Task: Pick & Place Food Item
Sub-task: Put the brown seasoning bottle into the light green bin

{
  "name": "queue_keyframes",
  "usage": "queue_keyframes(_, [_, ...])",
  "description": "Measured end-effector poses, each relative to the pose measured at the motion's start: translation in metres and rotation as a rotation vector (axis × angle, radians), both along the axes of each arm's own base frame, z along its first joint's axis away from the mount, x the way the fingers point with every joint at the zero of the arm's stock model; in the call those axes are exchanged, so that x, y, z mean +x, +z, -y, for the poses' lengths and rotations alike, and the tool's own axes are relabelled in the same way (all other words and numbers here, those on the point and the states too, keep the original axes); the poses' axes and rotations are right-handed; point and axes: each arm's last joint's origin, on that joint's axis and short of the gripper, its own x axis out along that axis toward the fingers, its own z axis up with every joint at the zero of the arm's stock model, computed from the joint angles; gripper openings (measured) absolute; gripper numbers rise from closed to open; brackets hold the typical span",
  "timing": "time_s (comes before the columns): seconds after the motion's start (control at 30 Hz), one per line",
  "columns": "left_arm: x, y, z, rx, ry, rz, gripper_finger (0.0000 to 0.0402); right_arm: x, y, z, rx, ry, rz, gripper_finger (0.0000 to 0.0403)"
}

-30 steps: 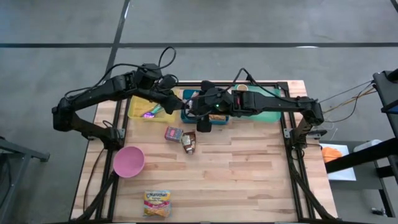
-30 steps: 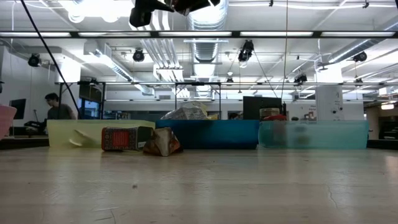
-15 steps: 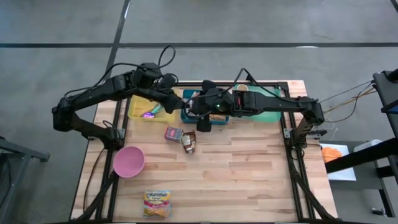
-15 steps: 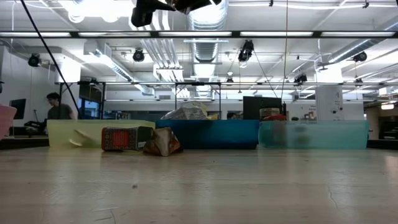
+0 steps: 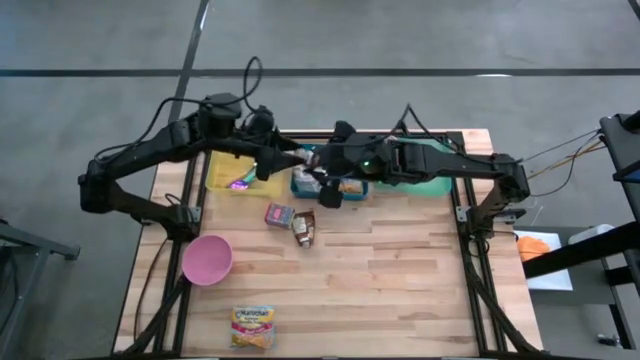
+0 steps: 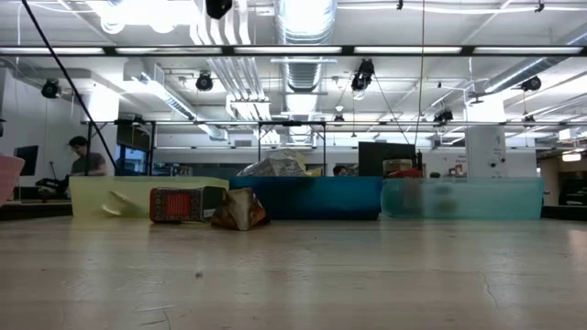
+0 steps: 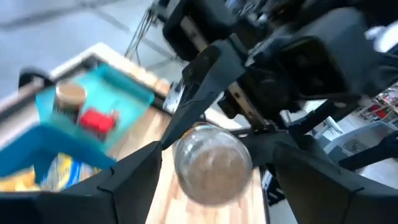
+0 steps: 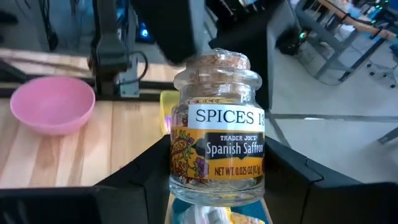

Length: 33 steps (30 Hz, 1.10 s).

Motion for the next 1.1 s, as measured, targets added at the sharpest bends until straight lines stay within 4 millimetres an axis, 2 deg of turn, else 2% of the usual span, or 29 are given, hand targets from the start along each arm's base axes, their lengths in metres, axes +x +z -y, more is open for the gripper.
queue_keyframes(0.23, [-0.011,0.014,0.003,0.151,0.018,0.119,0.028,-0.018,0.025,0.005,0.048,-0.041,0.129,0.0187])
queue_keyframes(0.37, [-0.01,0.014,0.005,0.228,0.022,0.299,0.0274,-0.028,0.038,0.008,0.076,-0.062,0.196,0.0187])
queue_keyframes(0.67, [-0.003,-0.018,0.002,0.284,0.094,0.635,0.0274,-0.034,0.051,0.01,0.132,-0.073,0.309,0.0187])
queue_keyframes(0.83, [-0.002,-0.026,0.002,0.3,0.124,0.646,0.0274,-0.034,0.055,0.011,0.166,-0.075,0.356,0.0187])
queue_keyframes(0.97, [0.001,-0.024,0.003,0.345,0.115,0.65,0.0274,-0.032,0.058,0.011,0.209,-0.032,0.411,0.0187])
queue_keyframes(1.1, [0.005,-0.02,0.004,0.364,0.102,0.654,0.0274,-0.029,0.052,0.012,0.217,-0.033,0.403,0.0187])
